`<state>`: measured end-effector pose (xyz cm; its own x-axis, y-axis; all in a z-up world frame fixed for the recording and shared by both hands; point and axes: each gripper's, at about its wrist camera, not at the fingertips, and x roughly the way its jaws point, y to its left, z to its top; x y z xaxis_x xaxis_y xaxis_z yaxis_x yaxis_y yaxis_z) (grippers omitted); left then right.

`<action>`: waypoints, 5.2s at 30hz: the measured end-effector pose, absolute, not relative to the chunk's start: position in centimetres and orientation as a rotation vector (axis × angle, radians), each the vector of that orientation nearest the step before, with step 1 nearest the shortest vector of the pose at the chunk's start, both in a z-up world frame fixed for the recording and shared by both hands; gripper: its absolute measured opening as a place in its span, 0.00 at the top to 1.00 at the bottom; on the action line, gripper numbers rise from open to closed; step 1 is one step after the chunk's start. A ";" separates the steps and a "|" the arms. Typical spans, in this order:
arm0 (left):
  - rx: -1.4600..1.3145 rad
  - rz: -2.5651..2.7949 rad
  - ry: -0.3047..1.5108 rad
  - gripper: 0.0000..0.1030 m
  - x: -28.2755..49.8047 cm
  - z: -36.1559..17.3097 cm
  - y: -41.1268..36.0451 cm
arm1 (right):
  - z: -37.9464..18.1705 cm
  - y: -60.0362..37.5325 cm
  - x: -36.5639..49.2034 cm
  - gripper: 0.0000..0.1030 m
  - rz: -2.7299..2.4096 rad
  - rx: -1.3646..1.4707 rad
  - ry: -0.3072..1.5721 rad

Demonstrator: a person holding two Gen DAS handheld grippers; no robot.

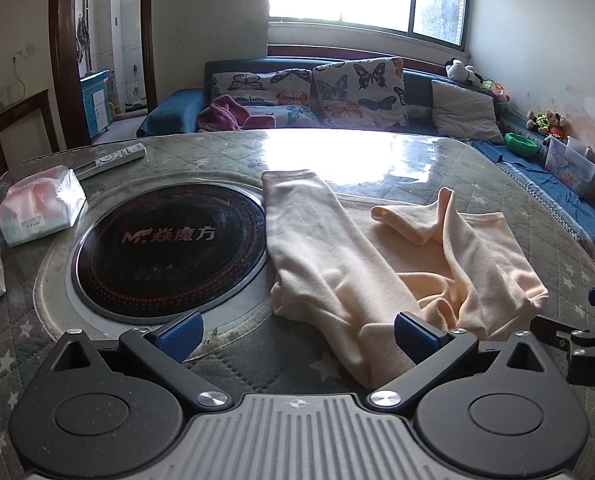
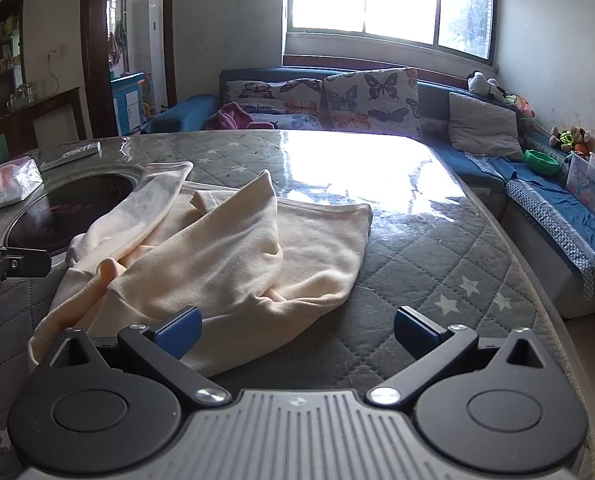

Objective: Fold clothes

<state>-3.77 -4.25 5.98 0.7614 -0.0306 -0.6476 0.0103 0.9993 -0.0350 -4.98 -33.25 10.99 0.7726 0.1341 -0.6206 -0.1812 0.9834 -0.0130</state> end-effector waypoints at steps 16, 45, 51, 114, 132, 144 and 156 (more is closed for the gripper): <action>0.017 -0.030 0.699 0.00 1.4 6.4 -5.3 | 11.5 -32.0 -1.4 0.00 0.208 -0.116 0.655; 0.048 -0.034 0.825 0.28 18.6 2.5 -6.9 | 9.1 -30.9 13.2 0.57 0.395 -0.005 0.793; 0.011 -0.055 0.807 0.54 18.2 2.4 -6.4 | 9.3 -31.4 12.9 0.69 0.423 0.020 0.798; -0.123 -0.005 0.711 0.99 8.6 5.4 0.9 | 8.7 -42.9 -1.8 0.44 0.020 -0.115 0.711; -0.091 -0.073 0.720 0.56 8.1 6.0 -1.5 | 7.7 -45.2 -1.8 0.36 0.005 -0.118 0.724; -0.021 0.017 0.799 0.82 12.9 2.0 -3.6 | 8.8 -50.1 -3.5 0.35 -0.262 -0.100 0.693; -0.160 0.046 0.680 0.98 5.4 5.9 1.5 | 9.5 -47.9 -4.6 0.34 -0.175 -0.136 0.653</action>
<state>5.41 1.50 5.93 0.7769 -0.0100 -0.6295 -0.0947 0.9866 -0.1325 -4.62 -47.86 9.50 0.7805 -0.2041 -0.5909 0.1190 0.9764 -0.1800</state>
